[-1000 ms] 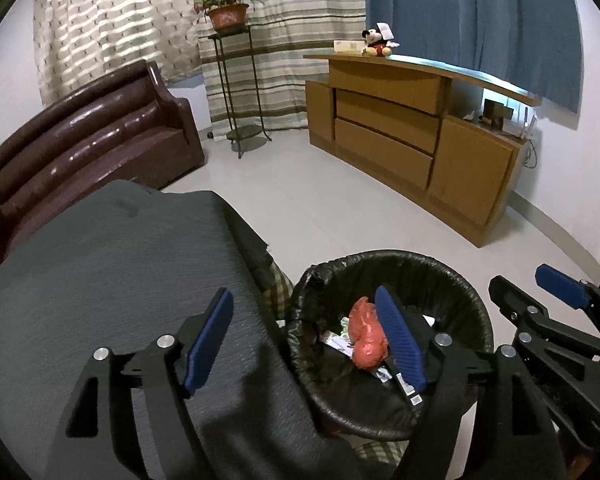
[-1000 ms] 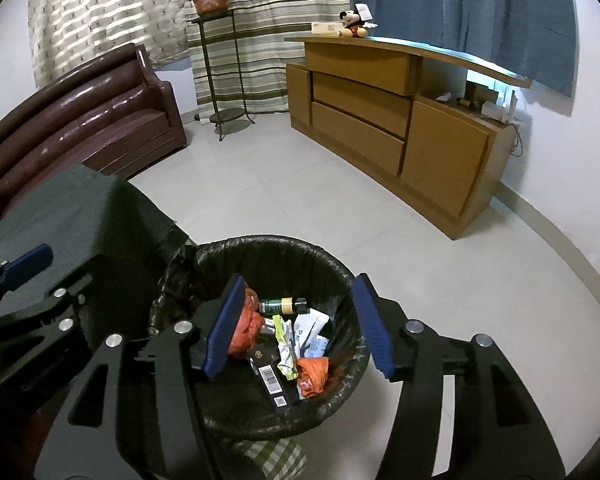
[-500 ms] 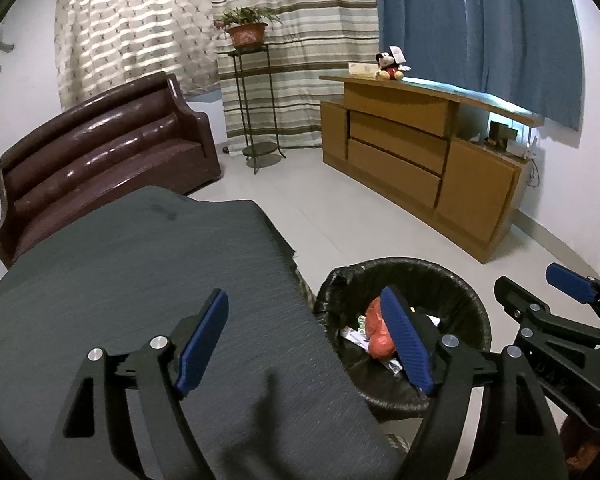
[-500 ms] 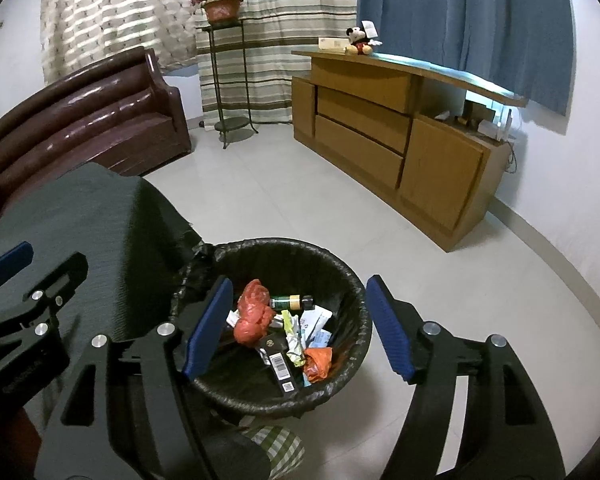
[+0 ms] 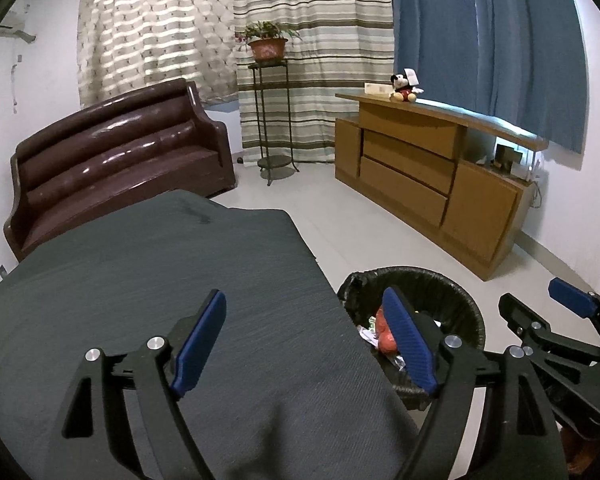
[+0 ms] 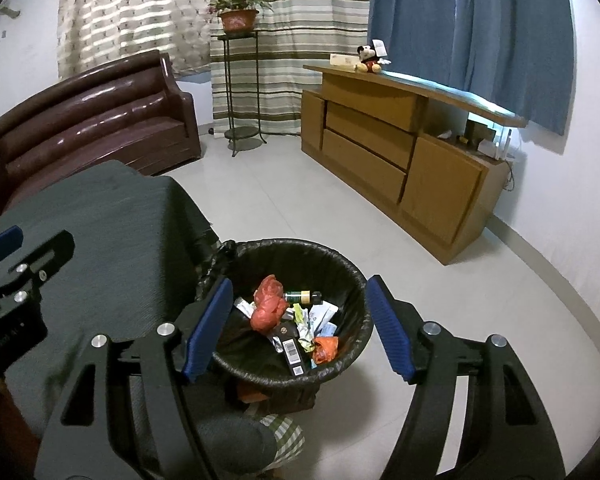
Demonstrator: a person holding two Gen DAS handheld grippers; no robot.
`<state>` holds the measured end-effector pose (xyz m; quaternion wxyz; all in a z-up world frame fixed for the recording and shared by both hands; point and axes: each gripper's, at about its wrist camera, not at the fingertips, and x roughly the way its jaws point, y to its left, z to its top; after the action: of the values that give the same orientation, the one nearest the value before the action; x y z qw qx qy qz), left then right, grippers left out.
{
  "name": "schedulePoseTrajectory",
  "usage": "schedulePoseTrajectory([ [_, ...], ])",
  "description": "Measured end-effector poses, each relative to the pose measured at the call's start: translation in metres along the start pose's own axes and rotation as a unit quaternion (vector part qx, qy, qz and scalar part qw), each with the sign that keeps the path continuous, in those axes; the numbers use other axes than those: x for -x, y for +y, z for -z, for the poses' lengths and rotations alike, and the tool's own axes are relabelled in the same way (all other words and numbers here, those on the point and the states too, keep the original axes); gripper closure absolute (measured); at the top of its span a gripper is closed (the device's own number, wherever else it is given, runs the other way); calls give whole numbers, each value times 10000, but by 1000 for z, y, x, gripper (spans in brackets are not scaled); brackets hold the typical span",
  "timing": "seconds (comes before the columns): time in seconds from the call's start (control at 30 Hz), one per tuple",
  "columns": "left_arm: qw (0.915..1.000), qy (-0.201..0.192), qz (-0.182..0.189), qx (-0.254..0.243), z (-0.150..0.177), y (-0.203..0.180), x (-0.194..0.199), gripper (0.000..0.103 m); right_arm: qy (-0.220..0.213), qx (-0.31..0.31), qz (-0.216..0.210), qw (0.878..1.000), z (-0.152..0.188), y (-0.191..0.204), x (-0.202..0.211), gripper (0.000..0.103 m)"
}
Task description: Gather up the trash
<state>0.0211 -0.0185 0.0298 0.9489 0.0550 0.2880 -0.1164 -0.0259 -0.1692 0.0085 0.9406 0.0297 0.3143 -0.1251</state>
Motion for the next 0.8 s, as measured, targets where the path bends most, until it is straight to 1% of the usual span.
schedulePoseTrajectory([
  [0.23, 10000, -16, -10, 13, 6, 10, 10, 24, -76, 57, -24, 10000, 3, 2, 18, 35],
  [0.53, 9999, -104, 12, 93, 8, 20, 26, 24, -319, 75, 45, 9995, 2, 4, 40, 34],
  [0.8, 9999, -101, 16, 118, 7, 23, 29, 23, -357, 120, 27, 9993, 1, 8, 41, 34],
])
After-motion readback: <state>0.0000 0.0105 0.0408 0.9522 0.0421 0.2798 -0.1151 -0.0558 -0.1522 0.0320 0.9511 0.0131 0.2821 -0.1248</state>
